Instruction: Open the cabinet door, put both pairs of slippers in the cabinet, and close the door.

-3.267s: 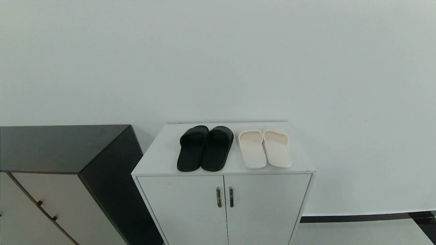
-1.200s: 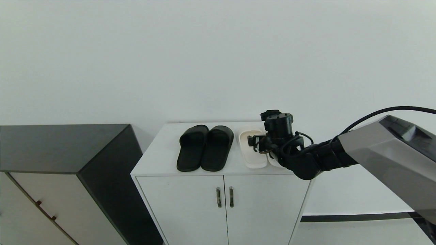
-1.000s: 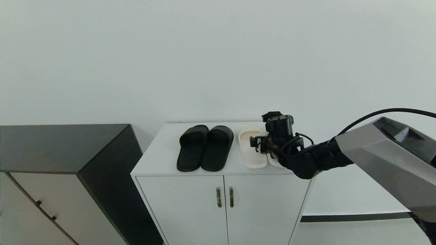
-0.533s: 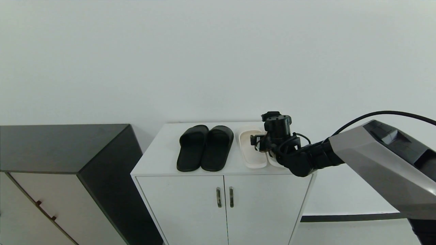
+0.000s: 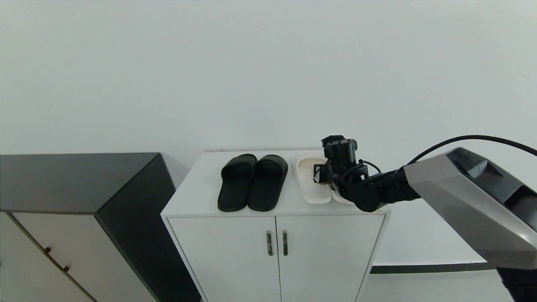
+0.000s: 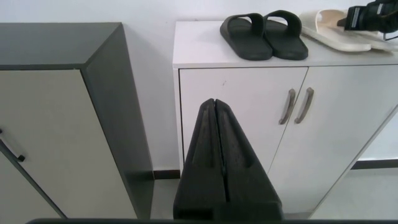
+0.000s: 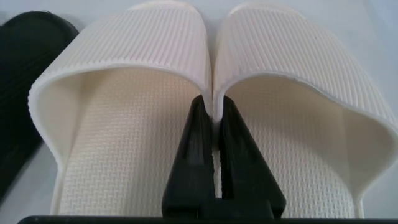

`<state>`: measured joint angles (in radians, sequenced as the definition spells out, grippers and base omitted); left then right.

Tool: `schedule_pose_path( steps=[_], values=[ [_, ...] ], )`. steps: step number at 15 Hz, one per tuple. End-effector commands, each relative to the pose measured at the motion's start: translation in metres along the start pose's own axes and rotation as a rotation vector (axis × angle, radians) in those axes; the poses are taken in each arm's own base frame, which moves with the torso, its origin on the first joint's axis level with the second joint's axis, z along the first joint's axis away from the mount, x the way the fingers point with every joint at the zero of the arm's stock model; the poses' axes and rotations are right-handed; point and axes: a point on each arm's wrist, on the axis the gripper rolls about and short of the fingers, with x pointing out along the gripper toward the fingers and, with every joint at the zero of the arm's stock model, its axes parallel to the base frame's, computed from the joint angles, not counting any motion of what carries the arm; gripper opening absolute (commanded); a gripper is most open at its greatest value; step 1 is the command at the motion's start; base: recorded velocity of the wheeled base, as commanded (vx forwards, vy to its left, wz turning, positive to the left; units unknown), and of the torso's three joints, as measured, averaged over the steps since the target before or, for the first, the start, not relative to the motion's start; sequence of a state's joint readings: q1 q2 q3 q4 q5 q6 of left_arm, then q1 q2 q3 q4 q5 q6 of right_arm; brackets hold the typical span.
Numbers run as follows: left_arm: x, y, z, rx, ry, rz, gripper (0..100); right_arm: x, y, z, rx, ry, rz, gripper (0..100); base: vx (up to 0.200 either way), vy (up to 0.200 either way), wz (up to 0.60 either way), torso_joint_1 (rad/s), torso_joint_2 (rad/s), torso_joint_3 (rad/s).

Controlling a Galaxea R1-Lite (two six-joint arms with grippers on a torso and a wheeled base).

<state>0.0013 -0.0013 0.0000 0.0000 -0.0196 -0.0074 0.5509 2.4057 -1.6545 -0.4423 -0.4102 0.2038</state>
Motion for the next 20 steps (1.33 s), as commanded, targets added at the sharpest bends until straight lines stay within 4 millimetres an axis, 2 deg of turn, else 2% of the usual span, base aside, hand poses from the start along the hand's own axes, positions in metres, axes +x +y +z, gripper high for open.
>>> schedule_pose_path(
  steps=[1, 3, 5, 9, 12, 15, 17, 20],
  values=[
    [0.0, 0.0, 0.0, 0.0, 0.001, 0.0, 0, -0.01, 0.001, 0.014, 0.015, -0.027, 0.009, 0, 0.0, 0.0, 0.0, 0.0, 0.0, 0.0],
    [0.0, 0.0, 0.0, 0.0, 0.001, 0.0, 0, -0.044, 0.001, 0.034, 0.028, -0.04, 0.039, 0, 0.0, 0.0, 0.0, 0.0, 0.0, 0.0],
    [0.0, 0.0, 0.0, 0.0, 0.001, 0.0, 0, -0.084, -0.002, 0.041, 0.029, -0.044, 0.119, 0, 0.0, 0.0, 0.0, 0.0, 0.0, 0.0],
    [0.0, 0.0, 0.0, 0.0, 0.001, 0.0, 0, -0.169, -0.022, 0.02, 0.007, 0.0, 0.388, 0, 0.0, 0.0, 0.0, 0.0, 0.0, 0.0],
    [0.0, 0.0, 0.0, -0.002, 0.001, 0.001, 0, -0.216, -0.039, 0.012, 0.003, 0.011, 0.569, 0, 0.0, 0.0, 0.0, 0.0, 0.0, 0.0],
    [0.0, 0.0, 0.0, -0.002, 0.001, 0.001, 0, -0.241, -0.05, 0.021, 0.033, 0.008, 0.687, 0, 0.0, 0.0, 0.0, 0.0, 0.0, 0.0],
    [0.0, 0.0, 0.0, -0.002, 0.0, 0.001, 0, -0.243, -0.051, 0.016, 0.028, 0.029, 0.686, 0, 0.0, 0.0, 0.0, 0.0, 0.0, 0.0],
    [0.0, 0.0, 0.0, -0.008, 0.0, 0.001, 0, -0.246, -0.045, 0.007, 0.014, 0.062, 0.712, 0, -0.2, 0.0, 0.0, 0.009, 0.0, -0.001]
  ],
)
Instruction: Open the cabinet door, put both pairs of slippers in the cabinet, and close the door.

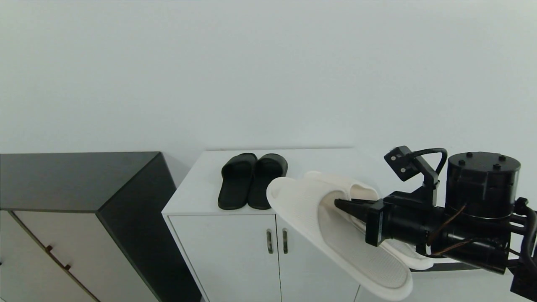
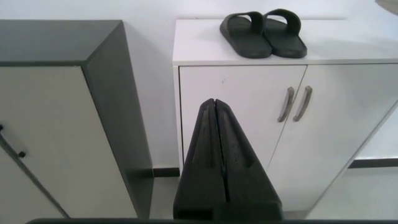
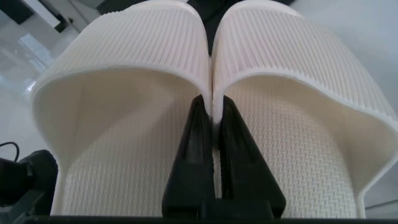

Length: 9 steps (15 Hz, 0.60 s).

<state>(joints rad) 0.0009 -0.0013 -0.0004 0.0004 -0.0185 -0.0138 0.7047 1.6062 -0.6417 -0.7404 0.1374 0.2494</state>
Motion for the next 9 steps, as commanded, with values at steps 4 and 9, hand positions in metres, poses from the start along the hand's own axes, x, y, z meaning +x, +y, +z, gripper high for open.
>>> schedule_pose_path(
  steps=[4, 9],
  values=[
    [0.0, 0.0, 0.0, -0.003, 0.0, 0.001, 0, -0.002, 0.005, -0.002, -0.004, 0.004, 0.019, 0, -0.2, 0.0, 0.0, 0.001, 0.0, 0.005],
    [0.0, 0.0, 0.0, -0.003, 0.001, 0.002, 0, -0.001, 0.003, -0.011, 0.002, 0.038, 0.012, 0, -0.16, 0.0, 0.0, 0.0, 0.0, 0.002]
  ],
)
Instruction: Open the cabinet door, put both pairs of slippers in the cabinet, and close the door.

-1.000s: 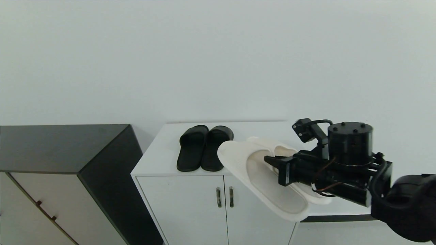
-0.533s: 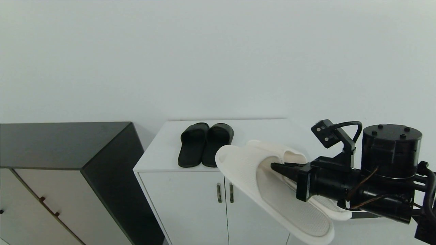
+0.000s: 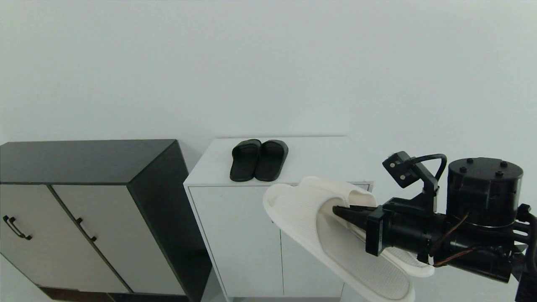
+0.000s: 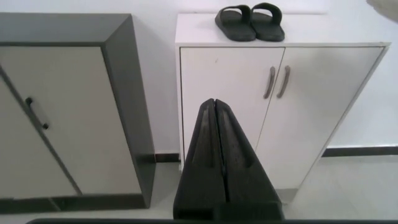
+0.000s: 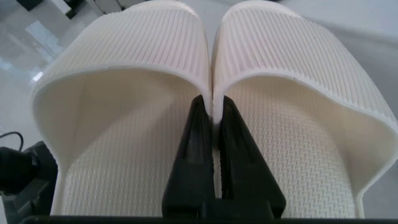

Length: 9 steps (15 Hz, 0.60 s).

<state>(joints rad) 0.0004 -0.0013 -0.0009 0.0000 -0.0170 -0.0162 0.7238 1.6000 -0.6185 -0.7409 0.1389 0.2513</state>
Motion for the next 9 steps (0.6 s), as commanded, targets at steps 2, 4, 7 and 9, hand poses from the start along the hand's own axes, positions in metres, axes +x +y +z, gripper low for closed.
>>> schedule_pose_path(
  steps=[2, 4, 7, 9],
  values=[
    [0.0, 0.0, 0.0002, -0.001, 0.001, 0.001, 0, 0.0016, -0.0012, -0.0059, 0.001, 0.022, 0.0, 0, 0.0, 0.0, 0.0, 0.0, 0.0, 0.0],
    [0.0, 0.0, 0.0002, -0.001, 0.001, 0.001, 0, 0.001, -0.0017, -0.0078, 0.001, 0.031, 0.009, 0, 0.0, 0.0, 0.0, 0.0, 0.0, 0.0],
    [0.0002, 0.0, -0.0002, -0.001, 0.002, 0.003, 0, 0.0009, -0.0031, -0.0108, 0.003, 0.044, 0.013, 0, 0.0, -0.067, 0.0, 0.001, 0.0, 0.002],
    [0.0002, 0.0001, -0.0002, -0.001, 0.002, 0.004, 0, 0.0017, -0.0046, -0.0113, 0.004, 0.046, 0.008, 0, 0.0, -0.2, 0.0, 0.0, 0.0, 0.002]
  ],
)
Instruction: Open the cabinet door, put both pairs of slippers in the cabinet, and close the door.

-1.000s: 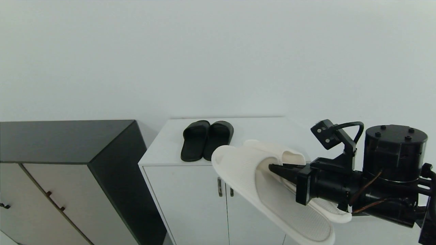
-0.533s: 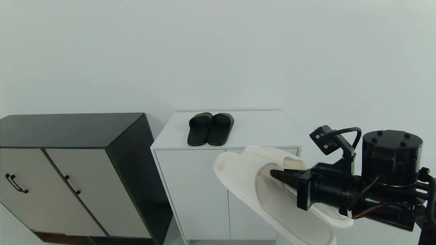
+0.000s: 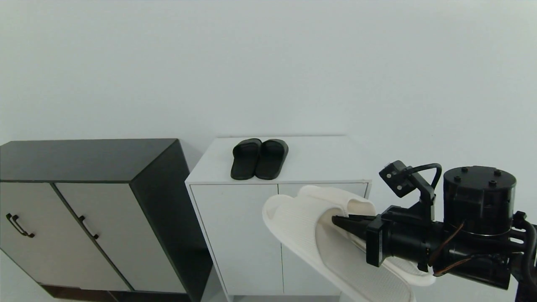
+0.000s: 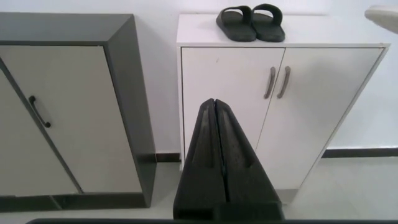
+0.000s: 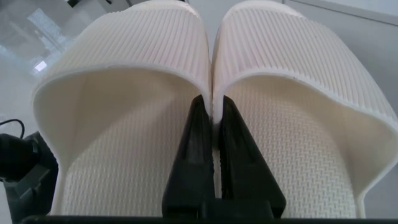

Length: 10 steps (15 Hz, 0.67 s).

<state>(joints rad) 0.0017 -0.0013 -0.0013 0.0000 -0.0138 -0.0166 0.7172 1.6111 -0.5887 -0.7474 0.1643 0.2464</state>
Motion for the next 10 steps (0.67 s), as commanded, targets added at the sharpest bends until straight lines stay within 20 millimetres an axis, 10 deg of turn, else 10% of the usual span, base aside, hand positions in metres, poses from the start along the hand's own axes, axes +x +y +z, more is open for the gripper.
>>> schedule_pose_path(
  steps=[1, 6, 10],
  values=[
    [0.0002, 0.0, -0.0003, 0.0, 0.003, 0.0, 0, 0.0015, -0.0013, -0.0017, 0.003, 0.008, -0.003, 0, 0.0, -0.2, 0.0, -0.002, 0.0, 0.002],
    [0.0002, 0.0, -0.0003, 0.0, 0.003, 0.0, 0, 0.0022, -0.0058, -0.004, 0.009, 0.019, -0.015, 0, 0.0, -0.2, 0.0, 0.006, 0.0, 0.001],
    [0.0002, 0.0, -0.0003, -0.002, 0.003, 0.0, 0, 0.0033, -0.0075, -0.0087, 0.008, 0.038, -0.018, 0, 0.0, 0.0, 0.0, 0.0, 0.0, 0.0]
  ],
)
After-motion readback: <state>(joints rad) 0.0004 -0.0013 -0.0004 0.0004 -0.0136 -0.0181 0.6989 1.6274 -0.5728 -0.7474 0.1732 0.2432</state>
